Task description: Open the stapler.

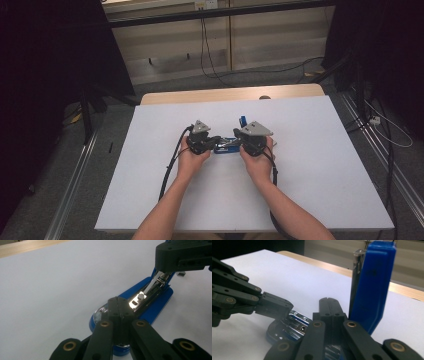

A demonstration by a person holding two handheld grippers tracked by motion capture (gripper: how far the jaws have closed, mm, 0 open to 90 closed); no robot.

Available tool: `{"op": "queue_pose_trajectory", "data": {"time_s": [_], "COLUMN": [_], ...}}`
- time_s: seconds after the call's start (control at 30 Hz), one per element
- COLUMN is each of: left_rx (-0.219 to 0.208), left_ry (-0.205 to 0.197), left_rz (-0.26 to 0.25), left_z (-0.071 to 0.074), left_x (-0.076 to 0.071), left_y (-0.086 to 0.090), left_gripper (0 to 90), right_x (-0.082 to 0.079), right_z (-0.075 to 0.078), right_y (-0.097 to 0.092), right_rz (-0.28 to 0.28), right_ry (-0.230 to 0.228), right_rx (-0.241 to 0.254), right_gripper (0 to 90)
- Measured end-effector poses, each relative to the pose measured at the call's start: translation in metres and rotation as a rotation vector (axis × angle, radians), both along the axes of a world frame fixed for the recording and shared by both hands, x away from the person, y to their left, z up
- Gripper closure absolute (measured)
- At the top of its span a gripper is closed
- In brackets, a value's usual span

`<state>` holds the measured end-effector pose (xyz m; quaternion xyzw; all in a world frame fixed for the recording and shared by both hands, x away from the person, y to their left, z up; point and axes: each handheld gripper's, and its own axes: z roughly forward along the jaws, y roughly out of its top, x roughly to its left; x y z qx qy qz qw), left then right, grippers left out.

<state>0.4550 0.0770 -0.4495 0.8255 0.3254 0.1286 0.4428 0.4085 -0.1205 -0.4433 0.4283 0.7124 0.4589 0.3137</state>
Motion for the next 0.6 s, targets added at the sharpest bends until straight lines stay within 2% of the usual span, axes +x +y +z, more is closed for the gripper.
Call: {"op": "queue_pose_trajectory", "data": {"time_s": [0.1, 0.27, 0.4, 0.6], "left_rx": [-0.002, 0.017, 0.014, 0.035], "left_ry": [0.002, -0.016, -0.009, -0.018], "left_rz": [-0.001, -0.003, -0.005, -0.02], "left_z": [0.0, 0.0, 0.0, 0.0], "left_x": [0.0, -0.002, -0.001, 0.0], "left_y": [0.001, -0.002, -0.002, -0.005], "left_gripper": [90.0, 90.0, 90.0, 90.0], "right_x": [-0.002, 0.001, -0.001, 0.002], "right_z": [0.0, -0.001, -0.003, -0.004], "right_y": [-0.002, -0.02, -0.025, -0.032], "right_rz": [-0.036, -0.068, -0.056, -0.064], "right_ry": [-0.007, 0.031, 0.026, 0.049], "right_rx": [0.004, 0.044, -0.003, 0.019], "right_gripper": [90.0, 90.0, 90.0, 90.0]}}
